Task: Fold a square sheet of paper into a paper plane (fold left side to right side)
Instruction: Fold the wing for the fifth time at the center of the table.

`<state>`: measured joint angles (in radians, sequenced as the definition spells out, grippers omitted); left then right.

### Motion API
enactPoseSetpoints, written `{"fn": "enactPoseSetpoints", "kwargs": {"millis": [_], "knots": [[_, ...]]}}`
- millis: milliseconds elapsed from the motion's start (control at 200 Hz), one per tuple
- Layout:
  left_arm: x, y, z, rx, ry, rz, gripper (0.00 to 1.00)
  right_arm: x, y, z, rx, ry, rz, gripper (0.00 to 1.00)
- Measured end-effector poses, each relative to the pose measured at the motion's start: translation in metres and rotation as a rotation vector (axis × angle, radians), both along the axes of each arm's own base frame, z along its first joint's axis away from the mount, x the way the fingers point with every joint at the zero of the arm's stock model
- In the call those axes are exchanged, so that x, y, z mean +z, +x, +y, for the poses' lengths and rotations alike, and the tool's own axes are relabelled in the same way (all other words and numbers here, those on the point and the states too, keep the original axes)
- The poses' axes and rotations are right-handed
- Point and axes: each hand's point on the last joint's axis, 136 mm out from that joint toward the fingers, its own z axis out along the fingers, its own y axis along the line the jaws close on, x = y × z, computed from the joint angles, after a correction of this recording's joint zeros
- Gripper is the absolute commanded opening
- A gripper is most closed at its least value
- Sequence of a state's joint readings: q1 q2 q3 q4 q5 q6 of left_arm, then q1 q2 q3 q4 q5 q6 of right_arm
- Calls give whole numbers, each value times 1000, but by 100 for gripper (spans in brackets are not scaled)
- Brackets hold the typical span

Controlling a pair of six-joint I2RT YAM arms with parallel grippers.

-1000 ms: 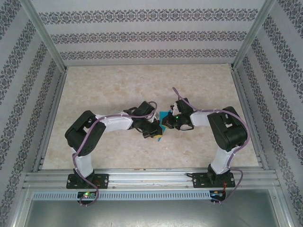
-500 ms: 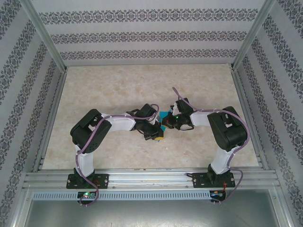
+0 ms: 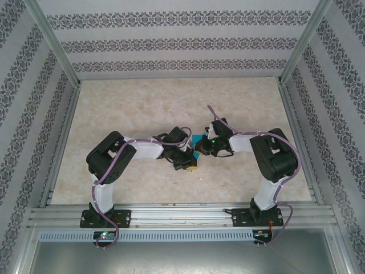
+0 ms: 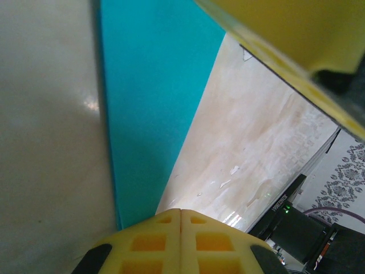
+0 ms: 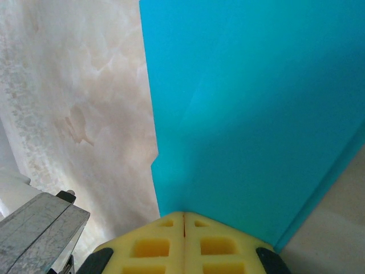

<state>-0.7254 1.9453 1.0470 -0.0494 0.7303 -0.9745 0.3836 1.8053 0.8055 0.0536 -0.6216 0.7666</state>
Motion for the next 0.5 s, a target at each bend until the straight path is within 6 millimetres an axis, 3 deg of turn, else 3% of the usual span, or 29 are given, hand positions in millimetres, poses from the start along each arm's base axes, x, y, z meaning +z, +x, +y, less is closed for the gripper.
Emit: {"fn": "enactPoseSetpoints", "kwargs": {"millis": [500], "knots": [[-2,0,0,2,-8,-9,2,0,0,0,10,-8,4,0]]}}
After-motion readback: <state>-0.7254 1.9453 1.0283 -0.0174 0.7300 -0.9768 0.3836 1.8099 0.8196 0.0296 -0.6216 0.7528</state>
